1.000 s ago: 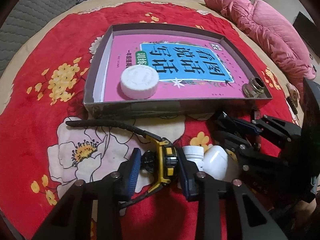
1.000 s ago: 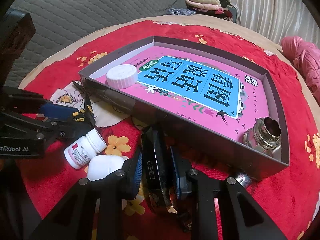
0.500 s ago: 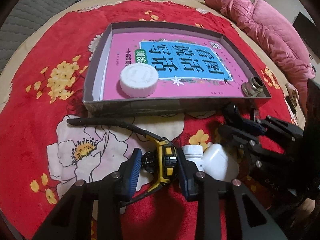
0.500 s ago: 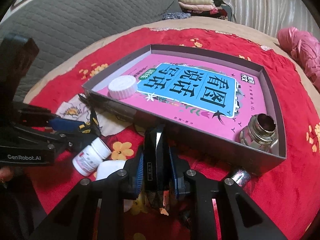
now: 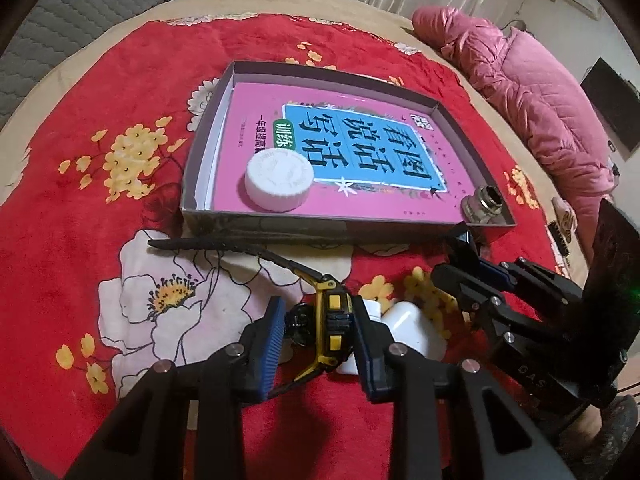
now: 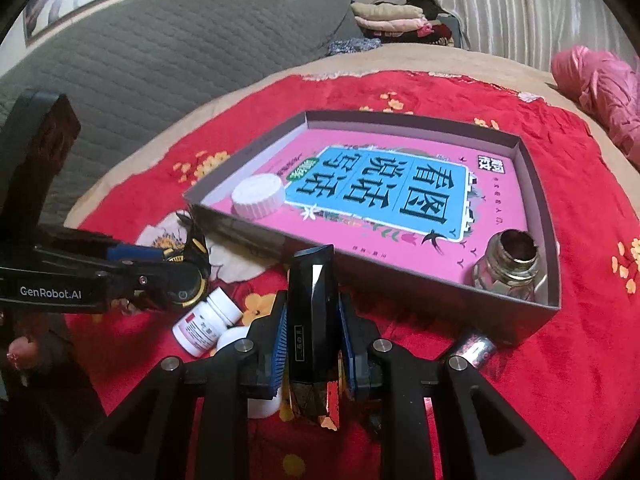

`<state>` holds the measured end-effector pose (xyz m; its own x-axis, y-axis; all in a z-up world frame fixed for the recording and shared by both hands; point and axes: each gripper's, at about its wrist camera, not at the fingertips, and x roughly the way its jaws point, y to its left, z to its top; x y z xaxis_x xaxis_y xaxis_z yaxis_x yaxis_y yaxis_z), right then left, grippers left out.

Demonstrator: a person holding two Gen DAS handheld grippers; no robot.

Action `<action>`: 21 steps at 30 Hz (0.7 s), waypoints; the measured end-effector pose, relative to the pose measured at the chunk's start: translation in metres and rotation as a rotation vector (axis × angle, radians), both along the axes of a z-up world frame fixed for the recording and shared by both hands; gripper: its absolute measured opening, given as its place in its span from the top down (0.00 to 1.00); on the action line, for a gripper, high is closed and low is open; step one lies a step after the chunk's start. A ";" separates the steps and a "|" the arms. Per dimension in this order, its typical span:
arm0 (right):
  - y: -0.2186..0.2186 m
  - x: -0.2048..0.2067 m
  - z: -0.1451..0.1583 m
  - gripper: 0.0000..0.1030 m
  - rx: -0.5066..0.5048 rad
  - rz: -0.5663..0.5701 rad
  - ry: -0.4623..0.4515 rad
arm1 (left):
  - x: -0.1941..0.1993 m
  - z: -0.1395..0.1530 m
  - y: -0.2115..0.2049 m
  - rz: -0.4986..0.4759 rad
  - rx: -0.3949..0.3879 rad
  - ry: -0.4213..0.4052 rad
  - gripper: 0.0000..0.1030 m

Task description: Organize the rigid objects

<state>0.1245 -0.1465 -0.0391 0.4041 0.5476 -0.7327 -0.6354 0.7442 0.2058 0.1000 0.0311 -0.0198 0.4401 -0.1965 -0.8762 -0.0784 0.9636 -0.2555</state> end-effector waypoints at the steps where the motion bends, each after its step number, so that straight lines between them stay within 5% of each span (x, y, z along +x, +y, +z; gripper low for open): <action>1: 0.000 0.000 0.002 0.77 0.004 -0.001 -0.005 | -0.001 0.002 0.000 0.002 0.000 -0.004 0.68; 21: 0.001 0.000 -0.002 0.77 0.009 -0.005 0.010 | 0.000 -0.007 -0.010 -0.020 0.071 0.000 0.68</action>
<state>0.1247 -0.1460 -0.0413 0.3993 0.5517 -0.7322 -0.6293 0.7458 0.2187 0.0996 0.0215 -0.0265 0.4365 -0.1424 -0.8884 -0.0587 0.9808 -0.1861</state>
